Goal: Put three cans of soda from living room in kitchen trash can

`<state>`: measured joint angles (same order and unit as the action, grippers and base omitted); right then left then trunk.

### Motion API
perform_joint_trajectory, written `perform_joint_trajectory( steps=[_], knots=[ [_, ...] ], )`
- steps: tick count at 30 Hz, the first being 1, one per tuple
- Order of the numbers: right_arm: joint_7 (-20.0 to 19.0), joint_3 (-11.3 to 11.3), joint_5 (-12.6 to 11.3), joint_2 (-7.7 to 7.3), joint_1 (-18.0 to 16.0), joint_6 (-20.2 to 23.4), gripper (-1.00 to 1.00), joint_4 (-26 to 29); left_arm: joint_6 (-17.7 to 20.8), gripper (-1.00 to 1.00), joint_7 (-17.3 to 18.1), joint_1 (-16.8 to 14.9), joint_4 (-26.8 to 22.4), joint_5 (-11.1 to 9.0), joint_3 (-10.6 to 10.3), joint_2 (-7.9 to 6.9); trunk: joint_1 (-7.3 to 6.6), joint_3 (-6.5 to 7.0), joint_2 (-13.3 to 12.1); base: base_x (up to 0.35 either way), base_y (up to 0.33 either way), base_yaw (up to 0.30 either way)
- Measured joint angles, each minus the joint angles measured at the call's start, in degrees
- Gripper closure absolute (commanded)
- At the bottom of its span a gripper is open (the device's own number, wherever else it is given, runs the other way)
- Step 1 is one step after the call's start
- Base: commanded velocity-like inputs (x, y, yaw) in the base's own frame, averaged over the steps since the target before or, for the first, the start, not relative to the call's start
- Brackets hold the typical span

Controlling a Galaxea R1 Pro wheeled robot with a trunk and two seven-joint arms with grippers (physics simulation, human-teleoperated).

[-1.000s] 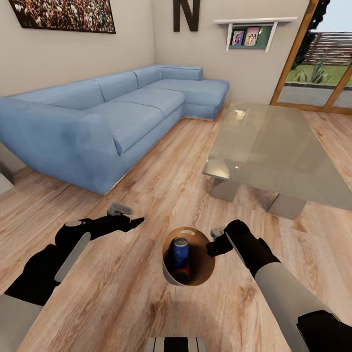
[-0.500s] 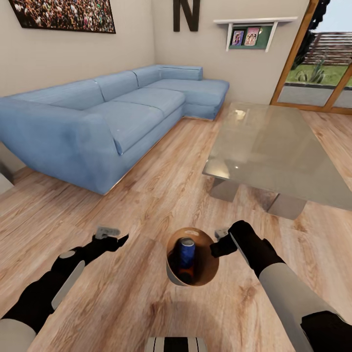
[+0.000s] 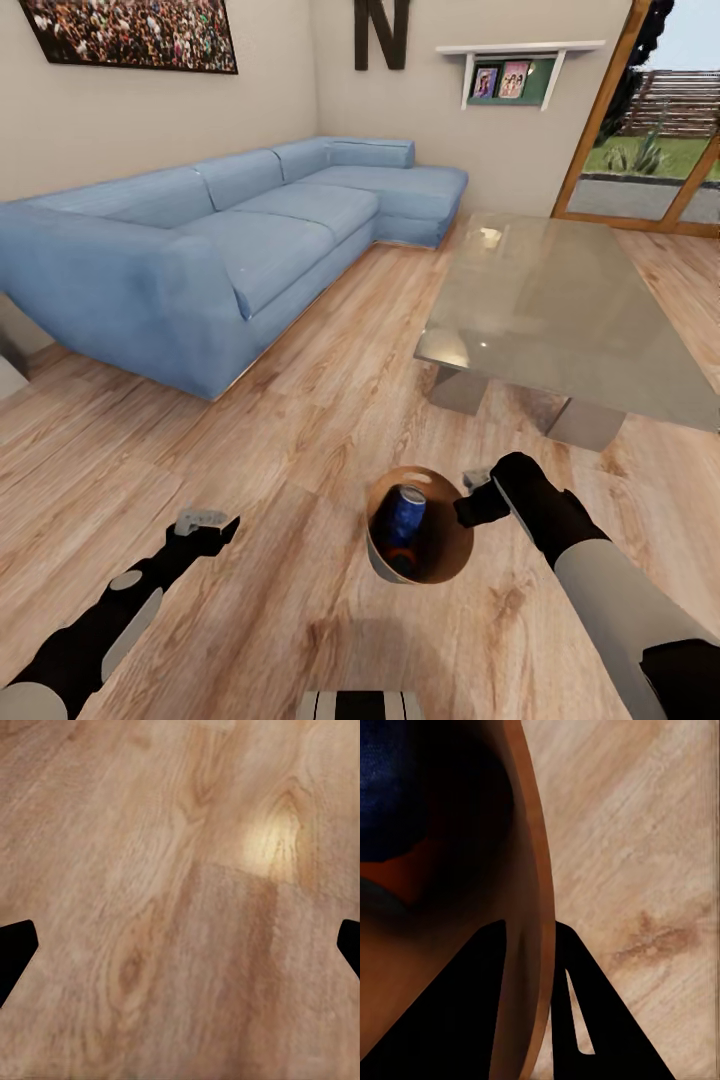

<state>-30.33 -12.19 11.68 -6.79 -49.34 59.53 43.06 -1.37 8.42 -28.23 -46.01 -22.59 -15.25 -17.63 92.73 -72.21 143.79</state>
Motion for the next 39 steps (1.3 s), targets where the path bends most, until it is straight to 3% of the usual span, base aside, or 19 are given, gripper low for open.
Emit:
perform_joint_trajectory(
  steps=[13,21,24,28,31,39],
  knots=[
    [-0.1,0.09,-0.8,-0.86,0.77,0.2,1.0,-0.11,0.06,-1.0,-0.04,0.01,0.71,0.0,-0.04,0.06,-0.33,2.88,-0.17,0.0,0.0,0.0],
    [0.03,1.93,-0.72,-0.93,3.99,0.23,1.0,-0.29,0.19,-1.0,-0.37,0.02,0.7,0.0,-0.04,0.11,-0.54,4.65,-0.28,0.0,0.0,0.0],
    [0.19,2.31,-1.0,-1.52,6.14,0.39,1.0,-0.43,0.15,-1.0,-2.0,0.02,0.71,0.04,-0.04,0.13,-0.62,5.31,-0.32,0.0,0.0,0.0],
    [0.47,2.64,0.49,-2.01,7.6,-0.02,1.0,-0.29,-0.13,-1.0,-3.23,0.3,0.72,0.03,-0.04,0.2,-0.72,6.2,-0.37,0.0,0.0,0.0],
    [0.41,2.73,-1.07,-2.68,8.63,0.35,1.0,-0.33,-0.45,-1.0,-3.56,0.42,0.73,0.07,-0.04,0.22,-0.72,6.2,-0.38,0.0,0.0,0.0],
    [0.37,2.81,-0.42,-4.51,10.0,0.14,1.0,-0.36,-0.64,-1.0,-3.83,0.5,1.69,0.03,-0.04,0.24,-0.71,6.2,-0.38,0.0,0.0,0.0]
  ],
)
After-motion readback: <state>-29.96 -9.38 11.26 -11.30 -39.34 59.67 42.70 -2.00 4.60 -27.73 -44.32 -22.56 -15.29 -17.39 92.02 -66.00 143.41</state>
